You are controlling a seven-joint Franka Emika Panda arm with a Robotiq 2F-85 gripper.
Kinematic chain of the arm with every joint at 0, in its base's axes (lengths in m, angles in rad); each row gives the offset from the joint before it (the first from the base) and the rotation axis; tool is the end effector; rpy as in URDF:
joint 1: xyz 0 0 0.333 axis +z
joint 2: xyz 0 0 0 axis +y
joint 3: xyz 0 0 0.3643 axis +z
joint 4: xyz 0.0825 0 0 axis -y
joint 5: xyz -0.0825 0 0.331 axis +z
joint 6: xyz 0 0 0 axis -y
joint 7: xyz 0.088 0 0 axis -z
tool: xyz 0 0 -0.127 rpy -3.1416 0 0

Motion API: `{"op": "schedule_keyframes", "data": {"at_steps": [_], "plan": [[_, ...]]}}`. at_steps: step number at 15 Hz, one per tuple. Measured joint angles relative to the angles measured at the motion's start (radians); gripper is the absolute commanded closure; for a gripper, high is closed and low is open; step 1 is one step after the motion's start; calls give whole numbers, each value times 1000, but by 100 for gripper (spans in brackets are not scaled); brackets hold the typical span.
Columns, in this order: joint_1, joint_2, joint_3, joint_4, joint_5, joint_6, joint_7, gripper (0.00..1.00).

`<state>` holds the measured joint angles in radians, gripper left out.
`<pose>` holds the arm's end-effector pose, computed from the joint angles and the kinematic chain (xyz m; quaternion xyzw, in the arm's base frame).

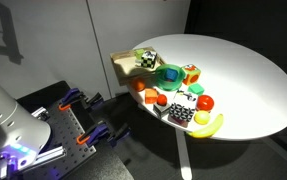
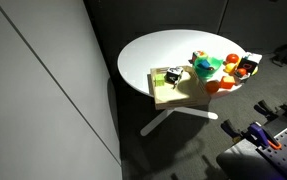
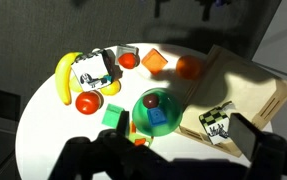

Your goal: Put one square plush toy in the box

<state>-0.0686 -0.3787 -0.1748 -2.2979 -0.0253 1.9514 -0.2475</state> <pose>0.3609 -0.1009 0.5399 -0.9996 -0.0122 -0.0181 0.0165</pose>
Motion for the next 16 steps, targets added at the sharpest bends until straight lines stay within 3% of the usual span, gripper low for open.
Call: {"op": "schedule_keyframes", "data": {"at_steps": [10, 16], "plan": [[-34, 272, -4, 152, -21, 57, -41, 0], [-43, 334, -4, 207, -59, 57, -76, 0]]}}
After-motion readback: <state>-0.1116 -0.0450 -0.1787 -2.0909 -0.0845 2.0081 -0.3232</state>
